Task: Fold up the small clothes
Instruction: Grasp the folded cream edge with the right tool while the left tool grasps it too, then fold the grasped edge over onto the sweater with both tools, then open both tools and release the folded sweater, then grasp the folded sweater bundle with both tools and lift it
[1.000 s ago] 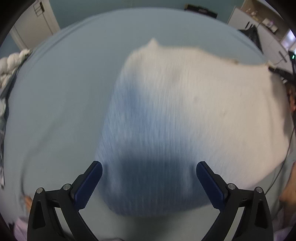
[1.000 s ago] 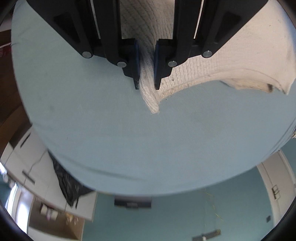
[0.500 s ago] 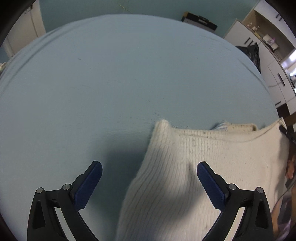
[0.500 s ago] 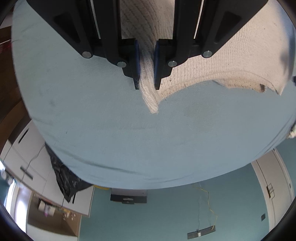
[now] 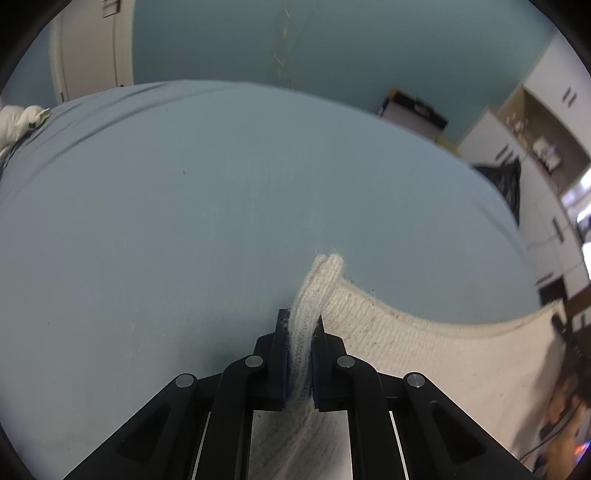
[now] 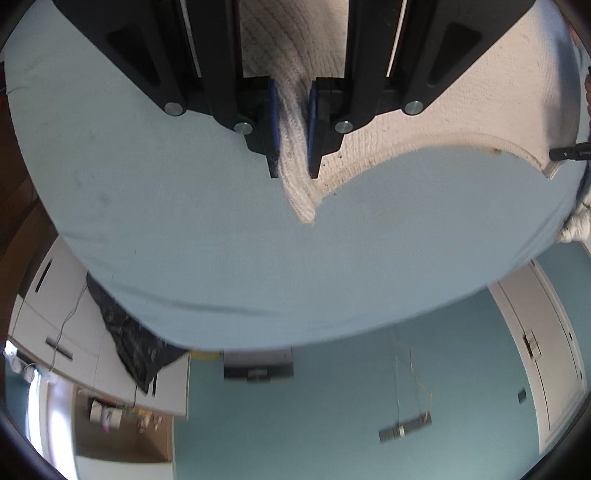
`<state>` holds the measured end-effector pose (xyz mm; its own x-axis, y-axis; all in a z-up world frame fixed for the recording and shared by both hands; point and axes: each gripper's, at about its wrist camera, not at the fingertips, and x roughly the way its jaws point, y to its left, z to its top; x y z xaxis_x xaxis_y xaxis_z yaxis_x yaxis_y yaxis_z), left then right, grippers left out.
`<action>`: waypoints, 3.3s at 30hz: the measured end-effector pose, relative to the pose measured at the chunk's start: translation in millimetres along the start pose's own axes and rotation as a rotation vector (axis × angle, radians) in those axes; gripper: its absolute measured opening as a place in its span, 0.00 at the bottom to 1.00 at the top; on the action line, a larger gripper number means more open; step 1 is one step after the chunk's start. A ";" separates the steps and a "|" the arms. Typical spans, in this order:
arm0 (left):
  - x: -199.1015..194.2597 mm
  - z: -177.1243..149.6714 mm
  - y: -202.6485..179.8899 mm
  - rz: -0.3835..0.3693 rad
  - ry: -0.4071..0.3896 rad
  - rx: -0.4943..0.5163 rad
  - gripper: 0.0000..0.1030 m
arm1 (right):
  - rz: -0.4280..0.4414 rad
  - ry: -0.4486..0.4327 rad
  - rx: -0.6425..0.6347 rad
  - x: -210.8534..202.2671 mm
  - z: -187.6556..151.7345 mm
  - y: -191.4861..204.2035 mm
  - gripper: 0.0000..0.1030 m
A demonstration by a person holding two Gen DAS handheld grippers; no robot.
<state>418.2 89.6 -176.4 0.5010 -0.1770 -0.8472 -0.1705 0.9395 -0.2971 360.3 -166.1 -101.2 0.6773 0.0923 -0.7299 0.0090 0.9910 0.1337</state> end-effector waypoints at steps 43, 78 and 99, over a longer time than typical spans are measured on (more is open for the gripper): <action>-36.7 -241.3 16.3 0.174 0.224 0.357 1.00 | 0.130 0.537 -0.238 -61.3 -161.1 26.0 0.89; -55.5 -274.8 -3.5 0.129 0.181 0.250 1.00 | -0.052 0.425 -0.163 -37.0 -96.1 -163.2 0.98; -59.3 -294.7 78.7 -0.344 0.504 -0.614 1.00 | 0.361 0.708 0.774 -13.2 -141.8 -339.5 0.98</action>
<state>125.0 87.7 -279.4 0.1974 -0.6680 -0.7175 -0.5798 0.5106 -0.6349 243.9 -489.9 -232.0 0.1616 0.6425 -0.7491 0.5204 0.5895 0.6178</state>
